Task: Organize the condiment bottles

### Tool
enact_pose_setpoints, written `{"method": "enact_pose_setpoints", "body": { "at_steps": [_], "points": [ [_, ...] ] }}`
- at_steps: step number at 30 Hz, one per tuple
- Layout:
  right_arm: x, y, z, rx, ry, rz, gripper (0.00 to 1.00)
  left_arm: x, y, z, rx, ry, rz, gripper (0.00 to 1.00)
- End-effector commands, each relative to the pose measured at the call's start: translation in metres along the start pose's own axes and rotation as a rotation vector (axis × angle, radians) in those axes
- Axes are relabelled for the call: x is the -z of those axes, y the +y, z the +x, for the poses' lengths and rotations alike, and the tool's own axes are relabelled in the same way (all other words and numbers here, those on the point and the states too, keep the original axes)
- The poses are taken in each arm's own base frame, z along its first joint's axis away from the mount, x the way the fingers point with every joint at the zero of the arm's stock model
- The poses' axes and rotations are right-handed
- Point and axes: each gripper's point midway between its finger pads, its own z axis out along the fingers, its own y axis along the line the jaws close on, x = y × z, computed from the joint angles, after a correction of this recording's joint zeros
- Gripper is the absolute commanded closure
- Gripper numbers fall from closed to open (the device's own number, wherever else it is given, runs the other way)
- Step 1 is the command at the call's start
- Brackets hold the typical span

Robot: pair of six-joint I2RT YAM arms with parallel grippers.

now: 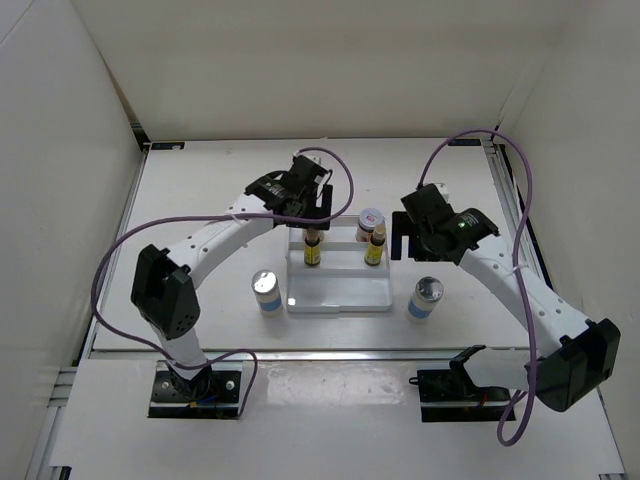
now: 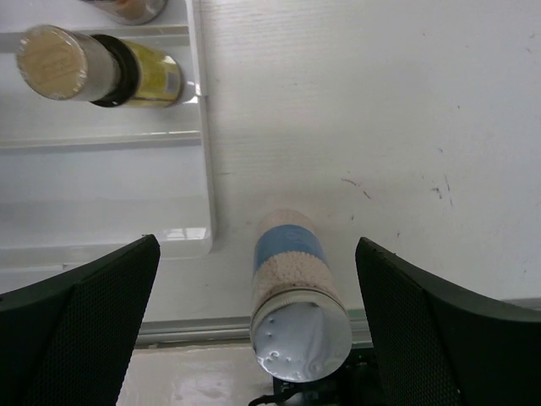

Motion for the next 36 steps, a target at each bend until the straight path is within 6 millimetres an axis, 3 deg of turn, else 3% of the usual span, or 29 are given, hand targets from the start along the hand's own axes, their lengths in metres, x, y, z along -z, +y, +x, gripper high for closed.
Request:
{"method": "enact_pose_setpoints", "body": {
  "at_steps": [1, 7, 13, 17, 23, 34, 36],
  "points": [
    [0.007, -0.013, 0.011, -0.058, 0.007, 0.056, 0.0, 0.06, 0.011, -0.05, 0.037, -0.196, 0.018, 0.0],
    [0.01, -0.002, 0.033, -0.105, 0.073, -0.025, 0.0, 0.115, 0.036, -0.076, 0.038, -0.347, -0.026, 0.0],
    [0.005, 0.006, 0.063, -0.134, 0.169, -0.075, 0.0, 0.145, 0.072, -0.066, 0.077, -0.42, -0.106, 0.0],
    [0.0, 0.012, 0.078, -0.15, 0.219, -0.102, 0.0, 0.142, 0.091, -0.05, 0.11, -0.409, -0.153, 0.0],
    [-0.007, 0.008, 0.094, -0.159, 0.266, -0.081, 0.0, 0.136, 0.101, -0.03, 0.108, -0.368, -0.177, 0.0],
    [-0.009, 0.001, 0.107, -0.167, 0.295, -0.049, 0.0, 0.133, 0.11, -0.023, 0.141, -0.355, -0.181, 0.0],
    [-0.009, -0.002, 0.109, -0.166, 0.291, -0.04, 0.06, 0.129, 0.108, -0.022, 0.137, -0.343, -0.175, 0.0]
  ]
}}
